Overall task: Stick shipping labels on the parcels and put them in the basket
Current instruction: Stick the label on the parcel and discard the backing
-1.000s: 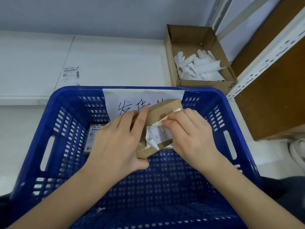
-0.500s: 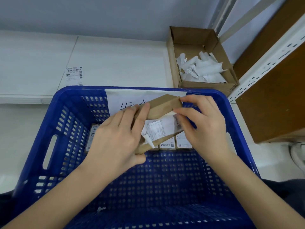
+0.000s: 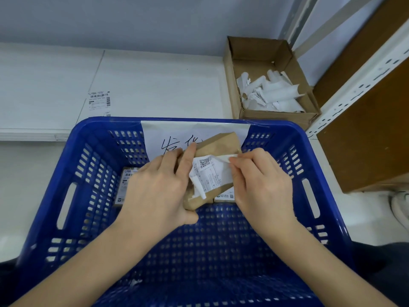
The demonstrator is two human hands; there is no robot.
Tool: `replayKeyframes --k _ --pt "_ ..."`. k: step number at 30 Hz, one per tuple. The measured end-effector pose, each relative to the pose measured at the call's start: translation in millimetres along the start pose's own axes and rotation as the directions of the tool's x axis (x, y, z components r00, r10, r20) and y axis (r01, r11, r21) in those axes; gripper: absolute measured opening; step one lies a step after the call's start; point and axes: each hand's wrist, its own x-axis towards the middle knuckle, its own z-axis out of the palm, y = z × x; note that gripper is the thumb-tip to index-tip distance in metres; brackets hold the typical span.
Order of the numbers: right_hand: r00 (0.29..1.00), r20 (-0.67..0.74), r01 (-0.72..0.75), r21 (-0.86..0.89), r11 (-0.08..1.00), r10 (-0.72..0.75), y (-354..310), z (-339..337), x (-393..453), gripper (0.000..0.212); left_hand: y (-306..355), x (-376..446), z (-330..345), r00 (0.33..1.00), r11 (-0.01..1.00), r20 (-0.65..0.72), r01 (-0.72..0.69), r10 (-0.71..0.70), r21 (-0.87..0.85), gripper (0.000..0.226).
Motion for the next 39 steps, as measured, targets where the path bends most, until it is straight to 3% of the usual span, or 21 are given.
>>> replayKeyframes --k 6,11,16,24,30,35,39 --pt "1.000 -0.020 0.003 -0.140 0.990 -0.005 -15.6 -3.3 -5.7 0.020 4.3 -0.5 0.1 0.999 0.999 0.017 0.030 -0.029 -0.019 0.128" --pt "0.998 0.065 -0.021 -0.104 0.994 0.028 -15.9 1.7 -6.2 0.018 1.0 3.9 0.9 0.999 0.999 0.009 0.032 -0.032 -0.018 0.125" --pt "0.919 0.269 -0.333 0.139 0.933 0.288 7.2 -10.4 11.2 0.076 -8.5 6.1 -5.5 0.999 0.999 -0.036 0.024 -0.025 -0.040 0.120" --pt "0.896 0.319 -0.436 0.492 0.753 0.310 16.5 -7.2 16.5 0.013 -9.8 4.8 -4.4 0.992 0.998 -0.107 -0.058 0.059 0.010 0.112" --pt "0.869 0.351 -0.488 0.480 0.729 0.350 13.2 -7.4 15.2 0.008 -10.8 6.1 -4.3 0.991 0.998 -0.113 -0.067 0.065 -0.014 0.116" --pt "0.938 0.167 -0.347 0.412 0.843 0.304 5.1 -4.7 6.2 0.006 -9.2 7.7 -2.3 0.992 0.999 -0.117 -0.043 0.039 -0.027 0.119" --pt "0.937 0.131 -0.346 0.488 0.802 0.324 1.3 -3.3 -1.3 0.008 -11.6 6.8 -2.3 0.984 0.999 -0.172 -0.044 0.043 -0.001 0.117"
